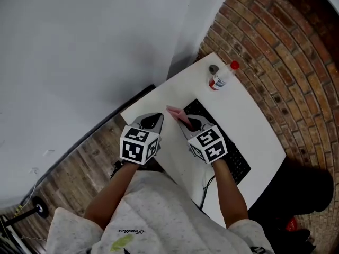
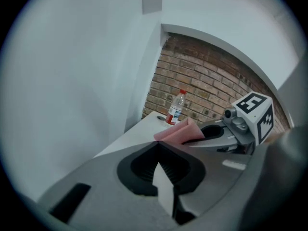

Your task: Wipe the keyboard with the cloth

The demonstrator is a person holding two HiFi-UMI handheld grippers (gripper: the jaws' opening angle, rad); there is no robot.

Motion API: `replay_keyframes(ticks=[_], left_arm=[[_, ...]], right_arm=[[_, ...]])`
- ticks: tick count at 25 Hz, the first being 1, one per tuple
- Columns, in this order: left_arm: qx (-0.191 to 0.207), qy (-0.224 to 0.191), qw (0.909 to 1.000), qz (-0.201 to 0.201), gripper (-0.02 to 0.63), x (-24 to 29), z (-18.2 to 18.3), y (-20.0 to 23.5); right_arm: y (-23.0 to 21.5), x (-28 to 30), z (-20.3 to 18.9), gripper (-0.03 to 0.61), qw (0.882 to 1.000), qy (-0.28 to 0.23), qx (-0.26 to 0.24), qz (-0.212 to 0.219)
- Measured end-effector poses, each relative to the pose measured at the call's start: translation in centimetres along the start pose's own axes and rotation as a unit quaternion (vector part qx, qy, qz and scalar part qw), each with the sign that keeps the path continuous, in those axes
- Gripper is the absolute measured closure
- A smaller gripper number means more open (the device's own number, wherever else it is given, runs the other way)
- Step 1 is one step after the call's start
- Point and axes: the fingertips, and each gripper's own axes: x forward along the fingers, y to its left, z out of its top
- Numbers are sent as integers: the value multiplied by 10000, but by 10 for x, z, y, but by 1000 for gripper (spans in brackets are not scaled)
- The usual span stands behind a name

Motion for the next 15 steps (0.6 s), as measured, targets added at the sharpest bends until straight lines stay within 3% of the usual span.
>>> replay_keyframes(ticks=[8, 15], left_arm=[[306, -31, 9989, -346, 617, 12, 10, -40], [662, -72, 9949, -761, 618, 31, 24, -93]], right_arm=[[-38, -72, 2, 555, 9902, -750, 822, -847], [-64, -139, -27, 555, 9714, -1133, 1332, -1606]])
